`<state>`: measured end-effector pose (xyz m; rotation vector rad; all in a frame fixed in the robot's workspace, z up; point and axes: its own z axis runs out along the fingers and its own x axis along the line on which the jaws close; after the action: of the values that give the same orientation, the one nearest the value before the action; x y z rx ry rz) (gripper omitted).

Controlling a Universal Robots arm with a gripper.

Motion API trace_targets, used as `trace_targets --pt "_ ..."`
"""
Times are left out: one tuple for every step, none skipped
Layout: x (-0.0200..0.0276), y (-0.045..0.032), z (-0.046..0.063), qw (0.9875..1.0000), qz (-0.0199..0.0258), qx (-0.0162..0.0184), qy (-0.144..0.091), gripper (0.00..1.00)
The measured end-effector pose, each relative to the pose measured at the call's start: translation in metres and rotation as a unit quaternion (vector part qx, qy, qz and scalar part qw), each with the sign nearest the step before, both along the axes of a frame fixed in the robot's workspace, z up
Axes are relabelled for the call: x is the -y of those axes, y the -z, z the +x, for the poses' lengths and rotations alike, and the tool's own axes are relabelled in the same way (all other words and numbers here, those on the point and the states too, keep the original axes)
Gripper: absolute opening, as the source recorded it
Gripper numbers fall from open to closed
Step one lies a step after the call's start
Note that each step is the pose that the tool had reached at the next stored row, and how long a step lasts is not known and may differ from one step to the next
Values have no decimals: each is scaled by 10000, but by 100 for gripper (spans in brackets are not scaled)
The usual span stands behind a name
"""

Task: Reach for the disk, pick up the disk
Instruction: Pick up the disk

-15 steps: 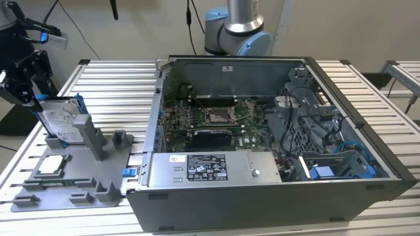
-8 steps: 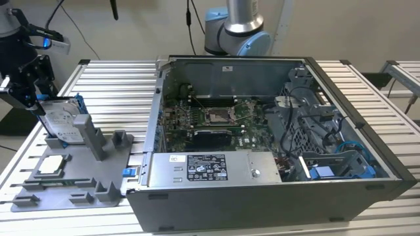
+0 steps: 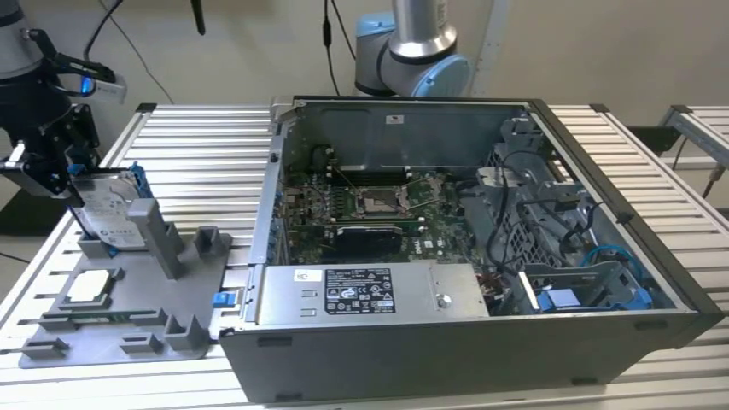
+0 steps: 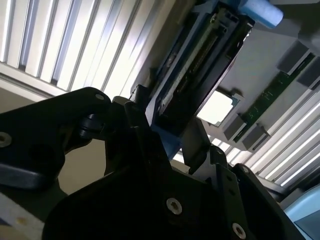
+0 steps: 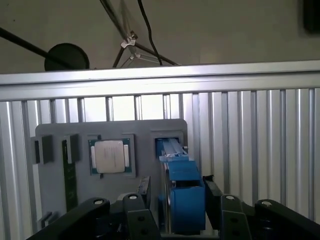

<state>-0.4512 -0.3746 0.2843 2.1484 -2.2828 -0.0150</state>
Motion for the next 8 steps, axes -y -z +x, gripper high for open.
trace_targets --pt "-1 18 0 10000 2 4 -1 100" --pt "-2 33 0 10000 8 8 -2 100" --pt "-3 45 0 10000 20 13 -2 100" --pt "-4 54 -1 10000 35 19 -2 100" --pt "-4 64 -1 10000 47 27 -2 100" --pt "-4 75 -1 10000 55 37 -3 100" --pt "-4 85 0 10000 61 43 -4 100" --pt "-4 97 0 10000 62 45 -4 100"
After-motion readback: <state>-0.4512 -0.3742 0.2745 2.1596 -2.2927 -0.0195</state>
